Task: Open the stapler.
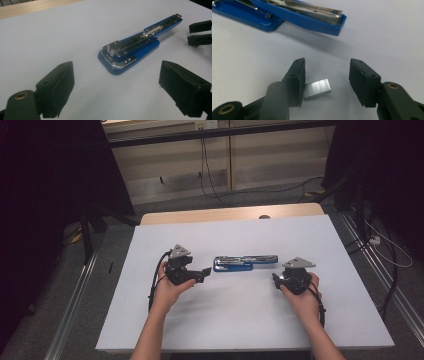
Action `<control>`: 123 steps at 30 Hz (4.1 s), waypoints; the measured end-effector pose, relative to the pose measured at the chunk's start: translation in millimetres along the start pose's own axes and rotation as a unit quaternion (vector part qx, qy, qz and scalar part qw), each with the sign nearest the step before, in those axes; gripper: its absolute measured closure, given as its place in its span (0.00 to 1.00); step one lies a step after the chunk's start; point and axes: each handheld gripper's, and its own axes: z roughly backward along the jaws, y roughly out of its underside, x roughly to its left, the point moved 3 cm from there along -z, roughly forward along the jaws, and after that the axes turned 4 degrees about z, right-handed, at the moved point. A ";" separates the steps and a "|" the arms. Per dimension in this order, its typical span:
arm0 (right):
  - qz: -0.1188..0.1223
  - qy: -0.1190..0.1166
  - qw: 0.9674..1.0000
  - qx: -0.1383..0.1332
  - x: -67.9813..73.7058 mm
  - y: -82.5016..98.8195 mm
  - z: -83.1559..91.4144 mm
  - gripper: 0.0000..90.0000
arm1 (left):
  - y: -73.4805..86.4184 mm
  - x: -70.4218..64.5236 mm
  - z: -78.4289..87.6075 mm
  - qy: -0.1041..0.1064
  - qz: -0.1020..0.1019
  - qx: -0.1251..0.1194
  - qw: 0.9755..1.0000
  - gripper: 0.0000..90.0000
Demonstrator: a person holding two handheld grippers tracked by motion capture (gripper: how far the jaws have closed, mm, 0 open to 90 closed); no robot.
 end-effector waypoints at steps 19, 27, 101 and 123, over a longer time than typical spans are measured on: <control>-0.010 0.013 1.000 0.010 -5.4 8.5 12.0 0.64 | -0.9 1.2 0.9 -0.002 0.004 -0.007 1.000 0.15; -0.031 0.006 0.999 0.015 -8.3 13.3 17.9 0.77 | -1.7 1.5 2.5 -0.001 0.004 -0.010 1.000 0.15; 0.074 -0.189 0.978 0.054 -3.1 -47.4 17.3 0.88 | 21.2 5.9 40.3 0.023 0.000 -0.016 1.000 0.07; 0.095 -0.231 0.967 0.048 -1.6 -75.8 16.2 0.88 | 34.3 9.5 55.2 0.024 -0.006 -0.014 1.000 0.07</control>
